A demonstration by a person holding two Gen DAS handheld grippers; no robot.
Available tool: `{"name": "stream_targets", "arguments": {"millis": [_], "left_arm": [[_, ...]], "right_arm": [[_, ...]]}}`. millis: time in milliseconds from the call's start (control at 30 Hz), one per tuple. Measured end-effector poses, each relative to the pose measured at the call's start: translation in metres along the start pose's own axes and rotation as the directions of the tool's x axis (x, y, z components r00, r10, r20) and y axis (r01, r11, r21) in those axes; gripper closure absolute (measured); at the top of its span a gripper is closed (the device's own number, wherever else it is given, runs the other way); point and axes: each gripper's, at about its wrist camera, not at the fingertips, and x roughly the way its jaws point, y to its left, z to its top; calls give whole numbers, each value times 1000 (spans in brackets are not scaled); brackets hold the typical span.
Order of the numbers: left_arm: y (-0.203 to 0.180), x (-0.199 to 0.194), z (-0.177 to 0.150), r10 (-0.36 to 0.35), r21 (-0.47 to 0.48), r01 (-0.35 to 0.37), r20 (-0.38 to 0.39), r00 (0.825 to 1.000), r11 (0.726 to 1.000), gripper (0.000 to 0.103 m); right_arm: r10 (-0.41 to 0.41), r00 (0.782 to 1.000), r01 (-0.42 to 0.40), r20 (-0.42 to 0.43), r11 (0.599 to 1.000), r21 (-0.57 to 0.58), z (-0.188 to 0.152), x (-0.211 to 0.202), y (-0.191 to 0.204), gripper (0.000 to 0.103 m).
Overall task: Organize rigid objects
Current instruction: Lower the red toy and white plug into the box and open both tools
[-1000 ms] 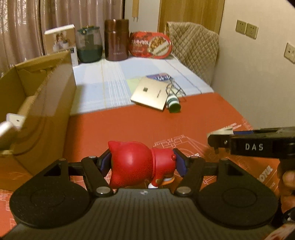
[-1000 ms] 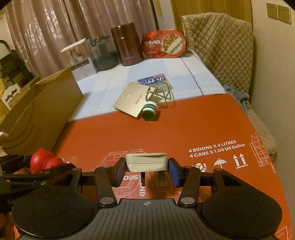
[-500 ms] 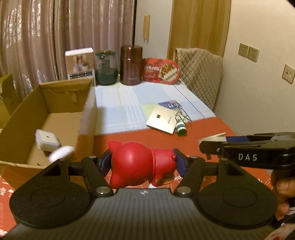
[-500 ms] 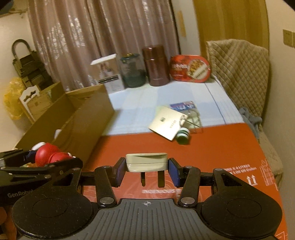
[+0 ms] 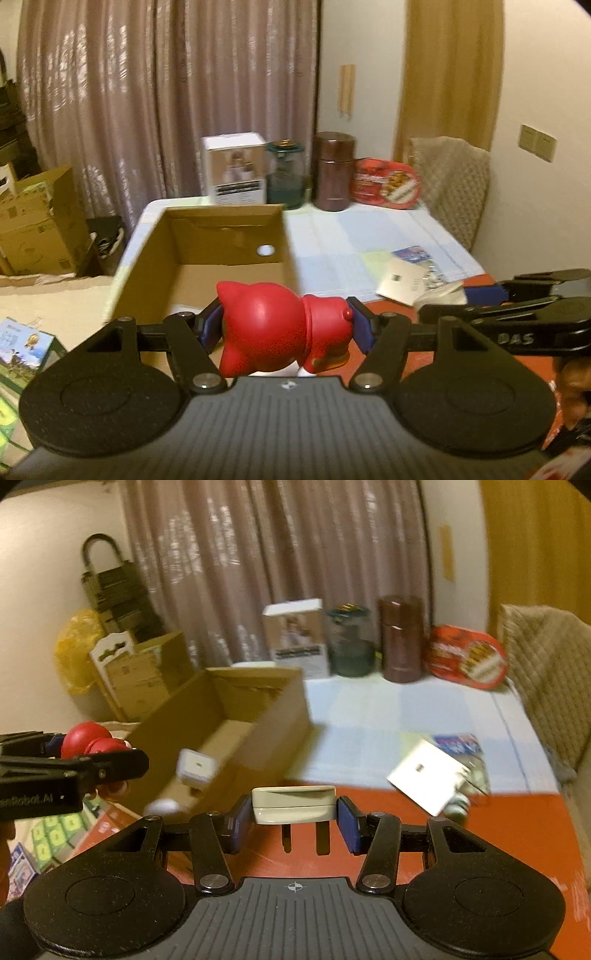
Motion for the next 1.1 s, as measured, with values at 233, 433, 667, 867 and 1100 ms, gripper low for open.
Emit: {"name": "stream_targets", "arguments": {"millis": [233, 433, 667, 867, 1100], "left_arm": [[63, 14, 4, 87, -2, -87, -47, 995, 996, 40], [90, 30, -5, 97, -27, -99, -74, 993, 995, 40], [100, 44, -15, 81, -47, -86, -91, 993, 995, 40], [104, 48, -20, 71, -61, -77, -93, 993, 995, 40], [103, 53, -21, 62, -77, -69, -96, 993, 995, 40]], "right_arm": [[58, 998, -60, -27, 997, -54, 26, 41, 33, 57], [104, 993, -109, -51, 988, -109, 29, 64, 59, 57], [61, 996, -72, -65, 982, -175, 8, 78, 70, 57], [43, 997, -54, -61, 979, -197, -7, 65, 68, 57], [28, 997, -49, -77, 956, -289, -15, 75, 88, 57]]}}
